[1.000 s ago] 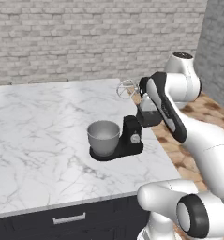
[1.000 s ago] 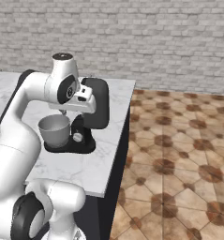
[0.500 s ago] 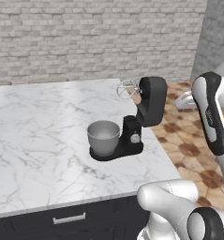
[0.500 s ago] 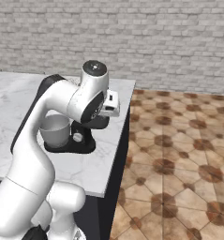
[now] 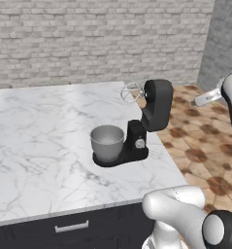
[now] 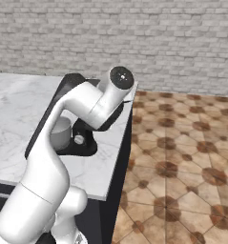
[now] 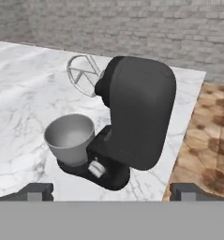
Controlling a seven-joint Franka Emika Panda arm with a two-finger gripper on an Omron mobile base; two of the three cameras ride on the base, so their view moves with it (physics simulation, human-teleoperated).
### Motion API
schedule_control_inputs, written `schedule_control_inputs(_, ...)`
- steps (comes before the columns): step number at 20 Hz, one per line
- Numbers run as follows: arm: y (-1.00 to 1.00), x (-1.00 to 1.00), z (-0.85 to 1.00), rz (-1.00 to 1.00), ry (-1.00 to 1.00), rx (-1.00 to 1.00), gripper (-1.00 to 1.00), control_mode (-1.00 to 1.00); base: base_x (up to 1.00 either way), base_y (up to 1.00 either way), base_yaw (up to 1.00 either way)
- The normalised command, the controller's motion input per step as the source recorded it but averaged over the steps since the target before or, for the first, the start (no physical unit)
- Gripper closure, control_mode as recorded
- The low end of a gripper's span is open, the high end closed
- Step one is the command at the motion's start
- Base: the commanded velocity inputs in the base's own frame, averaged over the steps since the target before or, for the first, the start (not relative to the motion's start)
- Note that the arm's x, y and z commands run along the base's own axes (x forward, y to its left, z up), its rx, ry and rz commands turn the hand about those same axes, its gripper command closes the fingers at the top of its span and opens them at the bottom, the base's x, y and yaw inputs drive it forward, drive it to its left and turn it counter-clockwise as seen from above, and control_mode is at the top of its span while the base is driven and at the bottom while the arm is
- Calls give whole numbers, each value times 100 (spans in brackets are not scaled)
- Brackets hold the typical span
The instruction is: Close the stand mixer head.
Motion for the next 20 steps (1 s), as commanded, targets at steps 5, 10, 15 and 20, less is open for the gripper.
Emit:
schedule_control_inputs(5, 8, 39, 0, 13, -17, 15, -100, -100, 0, 0, 0)
schedule_control_inputs(10, 19, 61, 0, 9, 0, 7, -100, -100, 0, 0, 0)
schedule_control_inputs(15, 49, 38, -8, 14, 1, 1, -100, -100, 0, 0, 0)
schedule_control_inputs(20, 81, 16, -28, 18, 1, 0, -100, -100, 0, 0, 0)
